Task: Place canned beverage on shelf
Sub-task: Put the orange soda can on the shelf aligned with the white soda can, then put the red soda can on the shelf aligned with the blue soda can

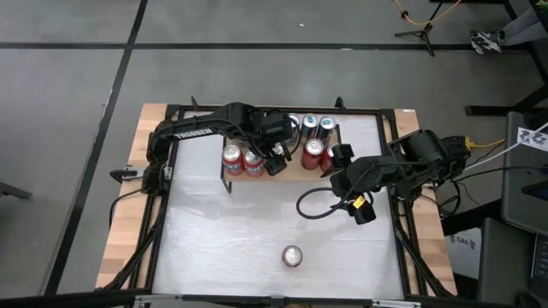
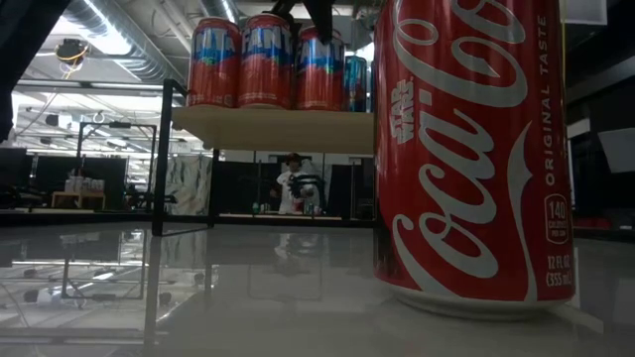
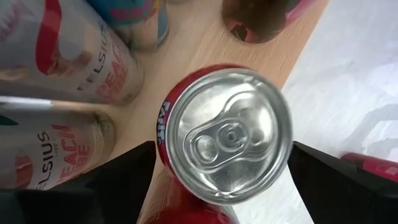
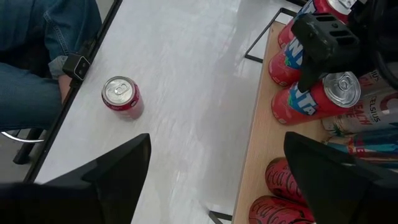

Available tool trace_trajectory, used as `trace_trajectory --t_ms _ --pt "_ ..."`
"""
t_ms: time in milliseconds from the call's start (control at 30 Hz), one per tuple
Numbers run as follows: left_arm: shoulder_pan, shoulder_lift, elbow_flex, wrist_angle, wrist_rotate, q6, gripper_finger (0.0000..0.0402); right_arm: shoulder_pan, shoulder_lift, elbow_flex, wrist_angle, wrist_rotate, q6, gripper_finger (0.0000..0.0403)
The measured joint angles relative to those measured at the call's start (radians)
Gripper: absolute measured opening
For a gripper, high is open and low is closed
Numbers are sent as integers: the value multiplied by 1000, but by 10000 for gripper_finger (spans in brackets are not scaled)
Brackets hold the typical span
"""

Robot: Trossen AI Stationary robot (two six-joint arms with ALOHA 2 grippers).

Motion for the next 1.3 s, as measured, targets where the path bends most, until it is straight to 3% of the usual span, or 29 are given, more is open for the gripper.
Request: trace_trajectory --t_ms 267,500,700,900,1067,1300 --pt "-5 0 115 2 0 4 352 0 0 0 0 0 0 358" --pt "-50 -70 114 6 16 50 352 0 0 0 -1 -4 0 358" --pt "-145 -150 115 -21 -118 73 352 0 0 0 0 -3 3 358" --pt "-284 -225 106 -125 -318 78 352 0 0 0 0 -3 3 358" --pt "-426 -313 -22 -117 -432 42 352 0 0 -3 2 -6 28 358" --pt "-599 -460 -349 -117 -604 -210 352 1 0 -104 44 -7 127 358"
